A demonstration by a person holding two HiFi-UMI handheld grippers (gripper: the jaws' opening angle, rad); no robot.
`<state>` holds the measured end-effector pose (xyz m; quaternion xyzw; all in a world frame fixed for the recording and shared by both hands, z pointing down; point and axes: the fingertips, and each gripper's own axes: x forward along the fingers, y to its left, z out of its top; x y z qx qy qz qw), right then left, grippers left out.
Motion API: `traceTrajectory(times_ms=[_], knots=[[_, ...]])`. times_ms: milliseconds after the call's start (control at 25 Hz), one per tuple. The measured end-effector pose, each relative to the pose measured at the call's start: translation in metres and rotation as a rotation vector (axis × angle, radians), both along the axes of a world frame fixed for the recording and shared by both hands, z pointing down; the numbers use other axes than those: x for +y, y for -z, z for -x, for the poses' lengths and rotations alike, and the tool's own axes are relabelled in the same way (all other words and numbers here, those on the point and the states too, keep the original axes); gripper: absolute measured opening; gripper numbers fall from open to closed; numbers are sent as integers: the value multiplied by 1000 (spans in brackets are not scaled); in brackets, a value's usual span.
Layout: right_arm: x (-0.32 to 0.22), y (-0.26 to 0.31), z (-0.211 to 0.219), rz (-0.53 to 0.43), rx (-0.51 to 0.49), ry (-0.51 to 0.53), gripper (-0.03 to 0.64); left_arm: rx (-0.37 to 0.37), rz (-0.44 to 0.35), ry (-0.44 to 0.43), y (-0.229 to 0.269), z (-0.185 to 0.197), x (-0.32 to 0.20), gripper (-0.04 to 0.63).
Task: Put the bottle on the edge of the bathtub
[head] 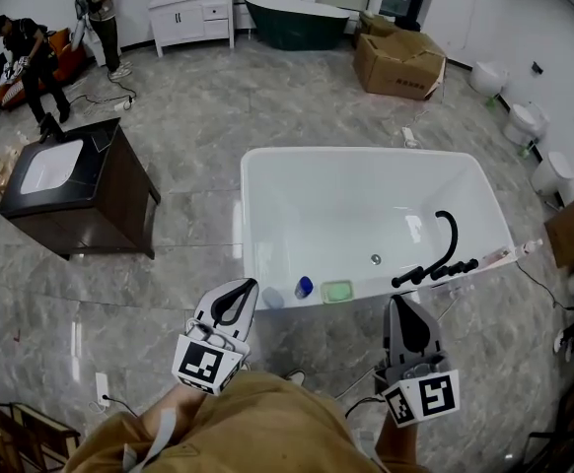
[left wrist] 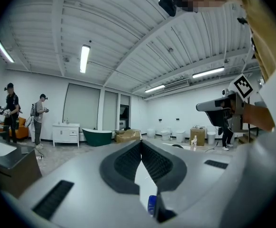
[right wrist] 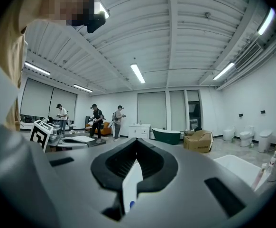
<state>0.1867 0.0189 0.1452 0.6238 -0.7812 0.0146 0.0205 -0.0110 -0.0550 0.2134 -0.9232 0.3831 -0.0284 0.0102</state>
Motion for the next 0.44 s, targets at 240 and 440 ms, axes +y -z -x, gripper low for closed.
traceTrajectory(times_ms=[240,440], knots=[[-2,-2,7,0,-3,34,5,14,14,26,2,6,6,8],[-3,-1,8,-5,-1,46,5,-11,-19,45,3,11,3,8]])
